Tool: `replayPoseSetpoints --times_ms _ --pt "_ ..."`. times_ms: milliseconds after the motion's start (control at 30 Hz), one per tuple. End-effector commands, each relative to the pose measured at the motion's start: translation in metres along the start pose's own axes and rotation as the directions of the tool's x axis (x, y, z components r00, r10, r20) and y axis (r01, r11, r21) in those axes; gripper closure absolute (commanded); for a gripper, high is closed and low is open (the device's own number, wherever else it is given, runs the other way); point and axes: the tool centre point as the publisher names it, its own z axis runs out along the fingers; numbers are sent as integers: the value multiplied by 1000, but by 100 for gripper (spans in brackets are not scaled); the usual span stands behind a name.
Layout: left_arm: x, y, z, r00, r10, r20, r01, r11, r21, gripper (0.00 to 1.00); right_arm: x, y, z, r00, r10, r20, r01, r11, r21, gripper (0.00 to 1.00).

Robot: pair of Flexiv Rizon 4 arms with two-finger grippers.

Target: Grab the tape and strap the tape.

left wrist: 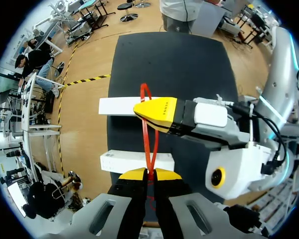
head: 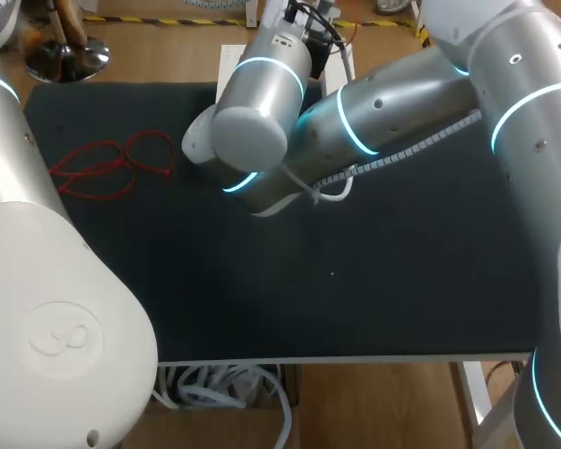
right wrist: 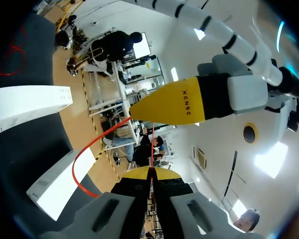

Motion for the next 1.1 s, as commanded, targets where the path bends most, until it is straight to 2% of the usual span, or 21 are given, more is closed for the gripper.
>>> replayPoseSetpoints --times_ms 33,1100 --pt "0 -1 -1 1000 -2 -1 2 1000 -4 100 0 2 0 1000 -4 1 4 1000 3 100" --pt "0 -1 -1 1000 -2 -1 2 1000 -4 100 0 3 -4 1000 -7 5 7 1000 30 100"
